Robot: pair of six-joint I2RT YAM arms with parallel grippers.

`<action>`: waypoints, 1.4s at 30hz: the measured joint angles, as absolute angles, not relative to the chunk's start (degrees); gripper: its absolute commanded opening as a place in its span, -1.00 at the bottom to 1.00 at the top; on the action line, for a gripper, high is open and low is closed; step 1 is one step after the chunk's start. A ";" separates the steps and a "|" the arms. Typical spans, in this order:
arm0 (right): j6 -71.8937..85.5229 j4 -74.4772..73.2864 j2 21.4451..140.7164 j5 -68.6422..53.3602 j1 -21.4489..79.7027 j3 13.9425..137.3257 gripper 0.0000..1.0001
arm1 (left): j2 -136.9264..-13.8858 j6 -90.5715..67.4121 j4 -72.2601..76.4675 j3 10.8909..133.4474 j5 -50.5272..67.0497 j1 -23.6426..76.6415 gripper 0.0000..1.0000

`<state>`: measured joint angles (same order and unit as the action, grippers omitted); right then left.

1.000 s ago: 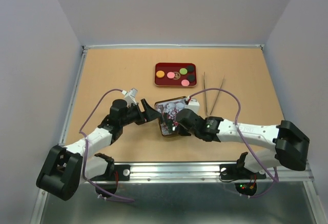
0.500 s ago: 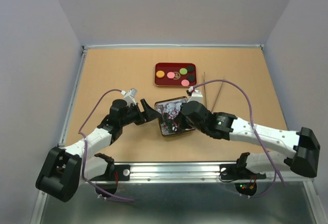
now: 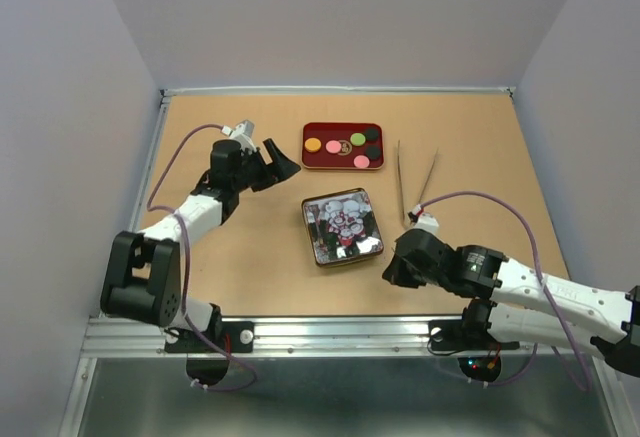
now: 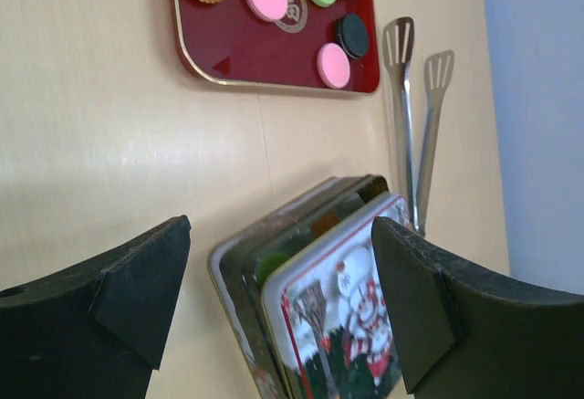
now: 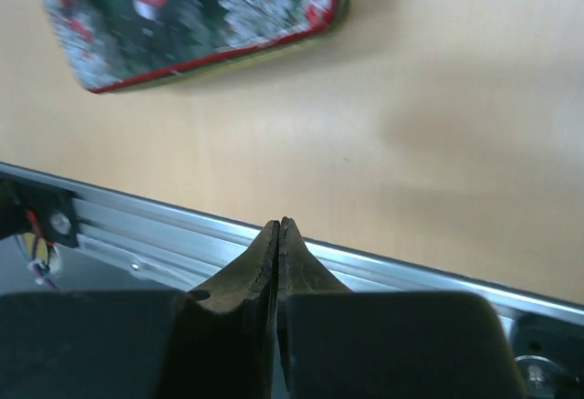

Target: Pack the cookies

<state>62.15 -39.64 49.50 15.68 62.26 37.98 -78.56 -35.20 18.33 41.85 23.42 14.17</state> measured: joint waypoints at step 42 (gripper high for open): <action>50.94 -26.55 83.72 18.00 53.91 52.16 -0.97 | -106.02 -29.87 25.96 55.96 38.17 20.05 0.76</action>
<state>50.94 -26.55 83.72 18.00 53.91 52.16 -106.02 -29.87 25.96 55.96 38.17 20.05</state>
